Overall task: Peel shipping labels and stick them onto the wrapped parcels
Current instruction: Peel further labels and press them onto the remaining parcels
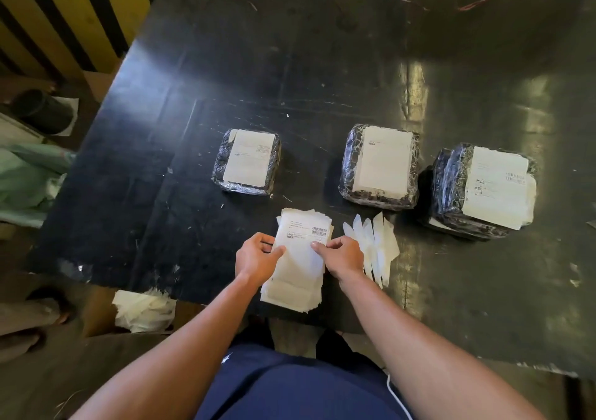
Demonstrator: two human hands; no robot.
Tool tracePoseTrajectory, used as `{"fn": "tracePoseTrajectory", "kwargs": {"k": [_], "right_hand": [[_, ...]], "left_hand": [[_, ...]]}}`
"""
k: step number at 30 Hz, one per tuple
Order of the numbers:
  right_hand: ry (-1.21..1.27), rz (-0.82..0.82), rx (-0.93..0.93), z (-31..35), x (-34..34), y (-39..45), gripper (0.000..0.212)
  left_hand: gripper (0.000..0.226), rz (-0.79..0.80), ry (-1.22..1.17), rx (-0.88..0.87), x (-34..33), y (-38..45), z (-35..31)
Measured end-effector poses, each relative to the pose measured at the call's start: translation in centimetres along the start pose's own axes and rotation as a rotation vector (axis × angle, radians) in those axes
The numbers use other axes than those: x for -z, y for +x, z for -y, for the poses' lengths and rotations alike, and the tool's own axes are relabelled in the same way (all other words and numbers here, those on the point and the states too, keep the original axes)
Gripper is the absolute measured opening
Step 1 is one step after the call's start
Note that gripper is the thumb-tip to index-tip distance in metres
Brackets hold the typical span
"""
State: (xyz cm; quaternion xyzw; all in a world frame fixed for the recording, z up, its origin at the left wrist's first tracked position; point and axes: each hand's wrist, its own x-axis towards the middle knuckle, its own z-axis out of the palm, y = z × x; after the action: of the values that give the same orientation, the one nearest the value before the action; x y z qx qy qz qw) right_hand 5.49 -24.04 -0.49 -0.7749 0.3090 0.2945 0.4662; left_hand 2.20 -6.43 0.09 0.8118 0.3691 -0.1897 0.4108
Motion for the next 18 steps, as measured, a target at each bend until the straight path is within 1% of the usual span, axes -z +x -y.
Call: {"fn": "tracePoseTrajectory", "kwargs": {"k": [5,7,12,15,18], "right_hand": [[0.126,0.022,-0.087,-0.8,0.4,0.2,0.020],[0.141,0.040,-0.092,-0.9,0.6,0.2,0.016],[0.163,0.099,-0.096,-1.4,1.0,0.1,0.012],[0.169,0.085,-0.095,-1.8,1.2,0.1,0.010],[0.225,0.055,-0.102,-2.0,1.4,0.0,0.007]], "left_hand": [[0.028,0.032,-0.037,0.000,0.2,0.5,0.4],[0.027,0.042,-0.048,0.004,0.1,0.8,0.6],[0.032,0.083,-0.047,0.007,0.3,1.1,0.5],[0.032,0.101,-0.058,0.012,0.4,1.2,0.5],[0.033,0.111,-0.053,-0.001,0.5,1.3,0.6]]}}
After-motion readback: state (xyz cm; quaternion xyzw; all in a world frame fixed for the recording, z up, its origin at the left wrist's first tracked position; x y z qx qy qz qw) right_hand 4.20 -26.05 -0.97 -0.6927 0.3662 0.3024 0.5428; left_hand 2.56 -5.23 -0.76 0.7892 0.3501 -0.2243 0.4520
